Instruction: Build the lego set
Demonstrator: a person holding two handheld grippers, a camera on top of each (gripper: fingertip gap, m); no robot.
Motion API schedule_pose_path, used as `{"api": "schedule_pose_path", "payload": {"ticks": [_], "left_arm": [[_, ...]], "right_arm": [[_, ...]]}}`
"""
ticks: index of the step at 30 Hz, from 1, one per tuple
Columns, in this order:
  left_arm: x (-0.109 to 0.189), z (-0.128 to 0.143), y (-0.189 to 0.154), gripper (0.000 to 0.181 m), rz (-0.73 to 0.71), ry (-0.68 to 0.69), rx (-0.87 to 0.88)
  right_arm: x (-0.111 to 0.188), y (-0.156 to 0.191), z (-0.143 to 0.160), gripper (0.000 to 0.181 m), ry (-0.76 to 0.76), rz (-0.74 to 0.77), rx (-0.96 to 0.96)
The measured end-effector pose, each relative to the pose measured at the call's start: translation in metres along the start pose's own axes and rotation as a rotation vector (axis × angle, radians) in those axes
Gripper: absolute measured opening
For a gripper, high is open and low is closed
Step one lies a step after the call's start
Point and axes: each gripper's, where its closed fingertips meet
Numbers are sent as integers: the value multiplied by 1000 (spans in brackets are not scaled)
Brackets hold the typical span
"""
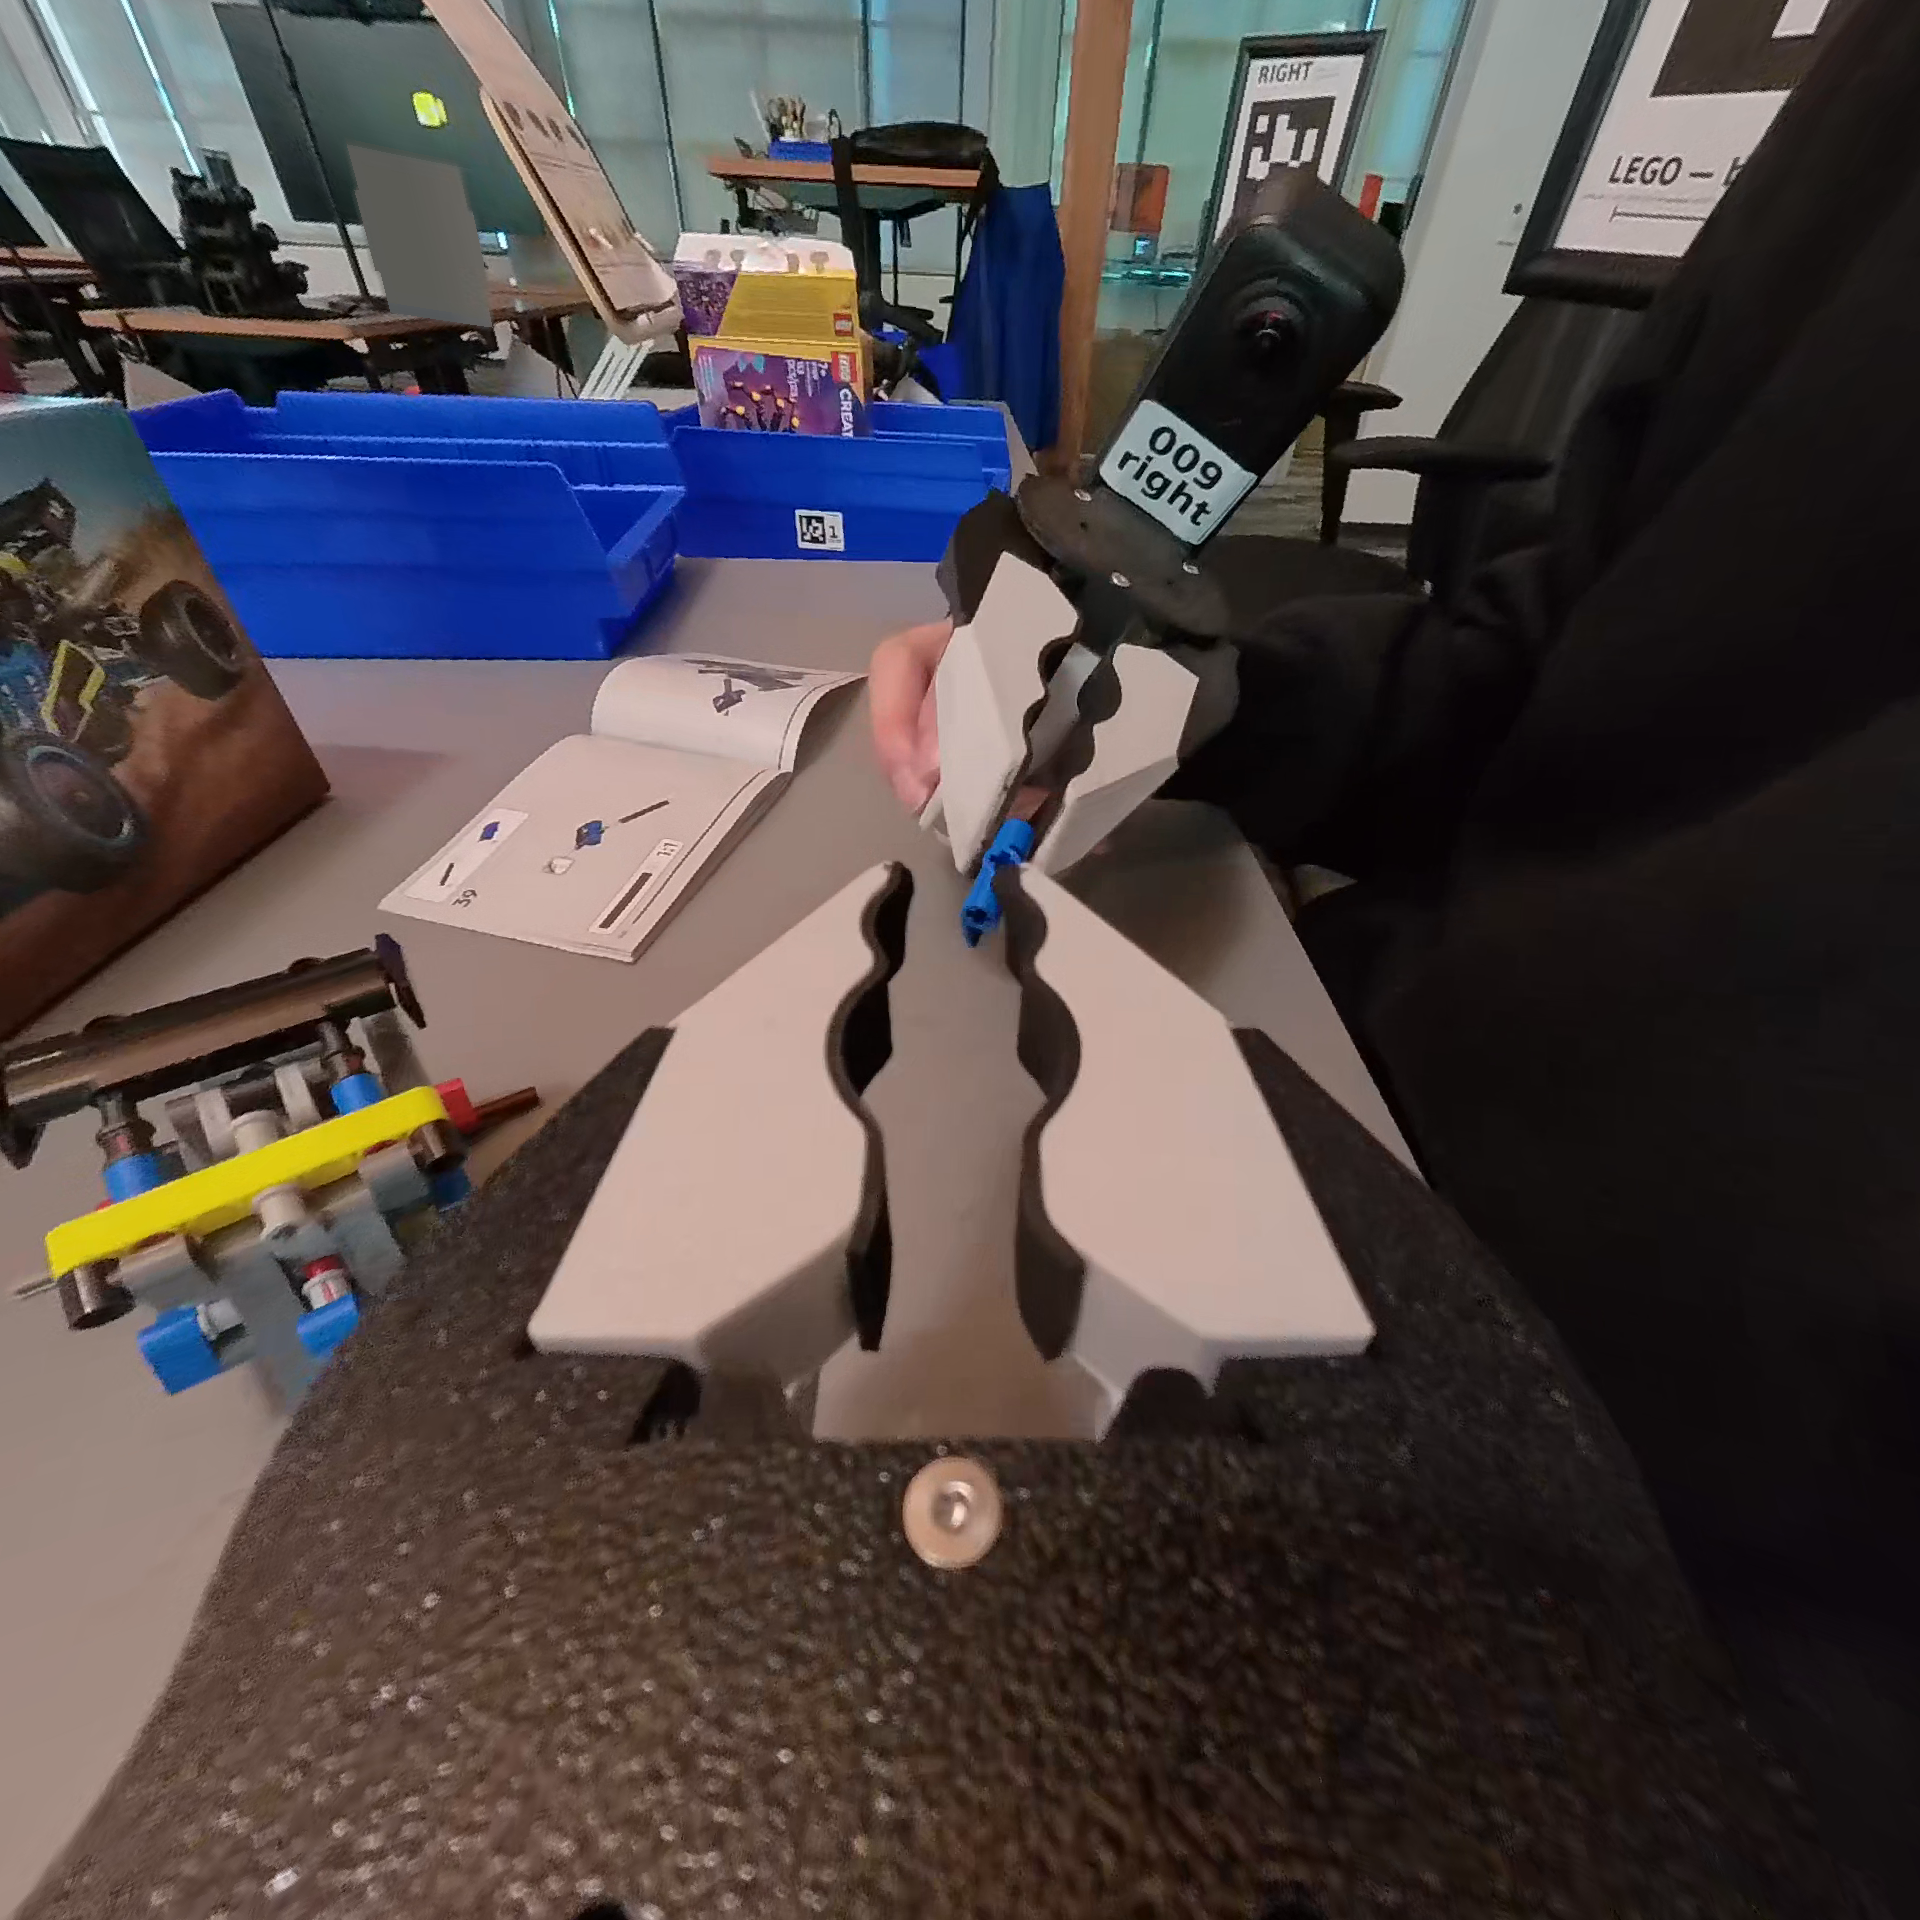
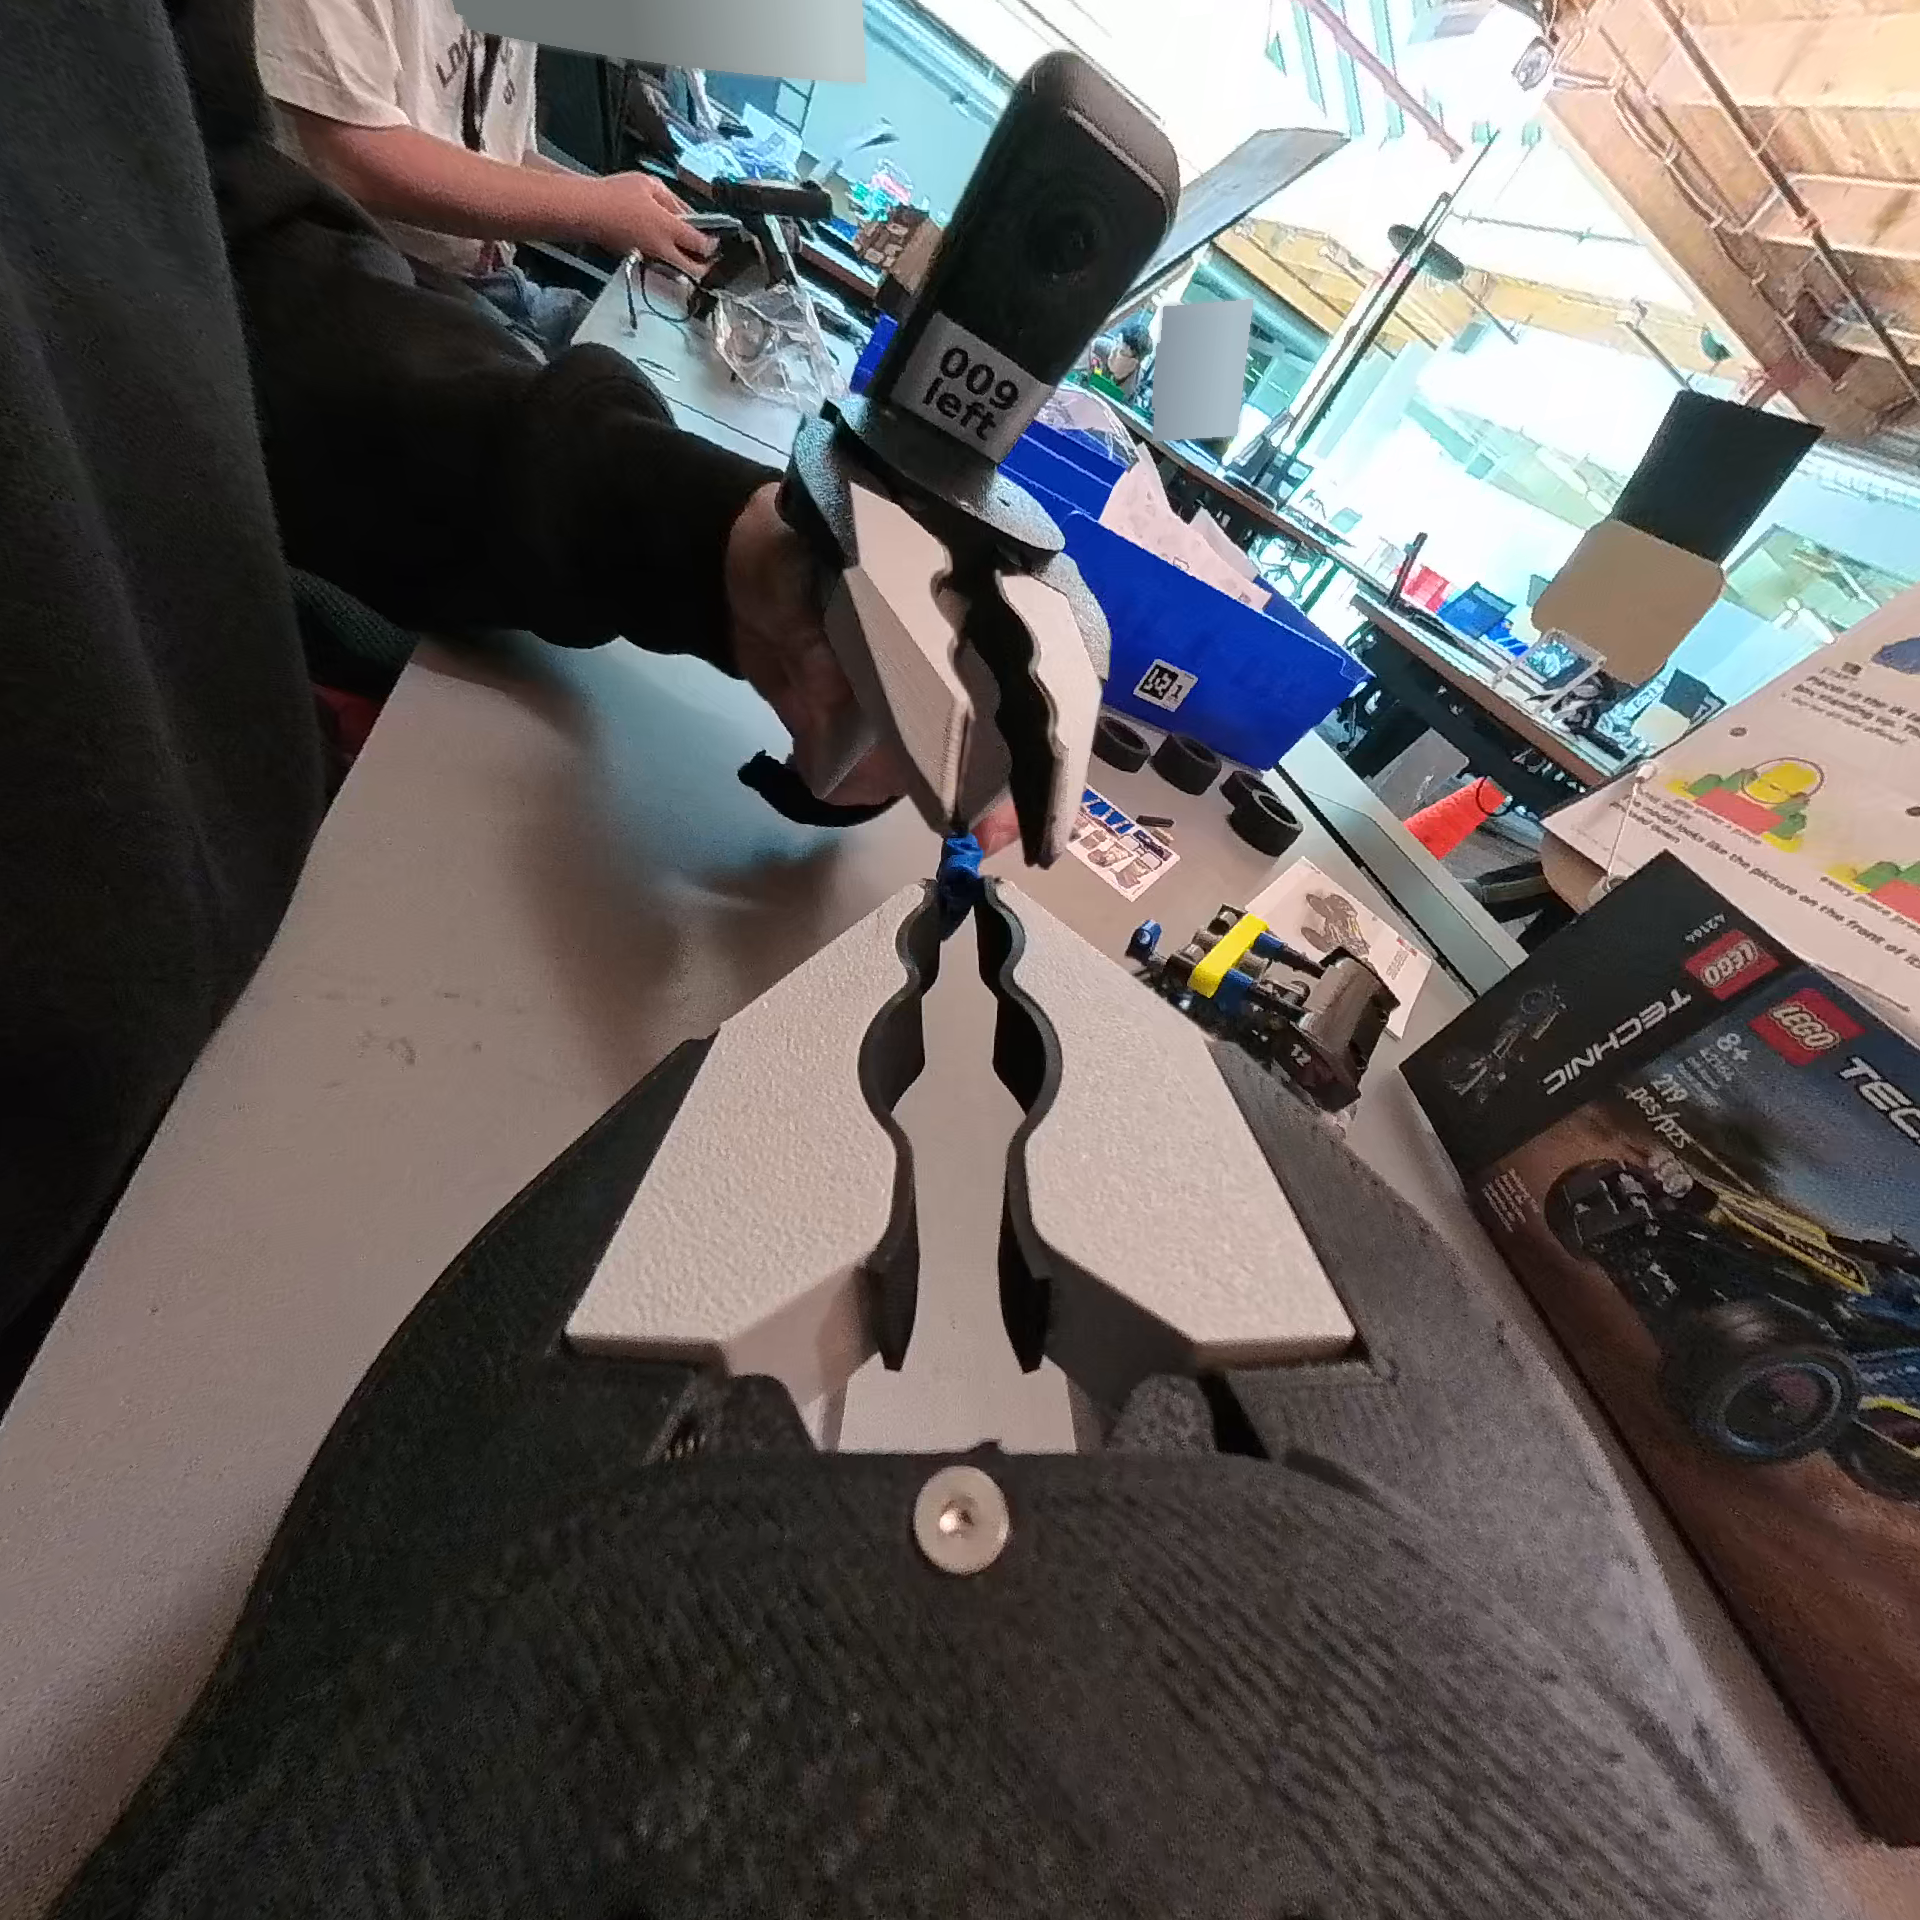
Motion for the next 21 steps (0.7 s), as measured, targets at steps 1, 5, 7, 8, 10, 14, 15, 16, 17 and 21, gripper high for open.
{"api": "schedule_pose_path", "payload": {"ticks": [1, 5, 7, 8, 10, 14, 15, 16, 17, 21], "left_arm": [[1, -1, 0, 17, 5, -2, 4], [1, -4, -7, 18, 47, -17, 30], [1, 0, -10, 23, 66, 11, 28], [0, 0, -9, 23, 54, 9, 10], [-1, -5, -9, 6, 48, -18, -9], [-2, 0, -6, 5, 35, 22, -37], [-2, 3, -2, 5, 9, 49, -72], [-2, 7, 2, 5, -21, 86, -119], [-1, 10, 10, 4, -70, 127, -186], [19, 31, 56, 5, -356, 456, -643]], "right_arm": [[-1, 0, -1, 5, -3, -4, -1], [-1, -1, -8, 5, -54, -1, -25], [-1, -3, -13, 5, -80, 7, -35], [-1, -2, -12, 5, -72, -3, -40], [-1, -3, -10, 5, -61, 0, -26], [1, -4, -3, 5, -25, 2, -31], [2, -7, 2, 6, 10, 15, -27], [4, -9, 9, 6, 58, 26, -29], [9, -14, 18, 9, 123, 53, -34], [41, -33, 57, 36, 426, 180, -153]]}}
Point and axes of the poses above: each gripper's, where its closed fingertips meet, x back along the fingers, z out of its underside, y = z × x across the jaws, and after that the axes turned 11 degrees about -y, right-handed
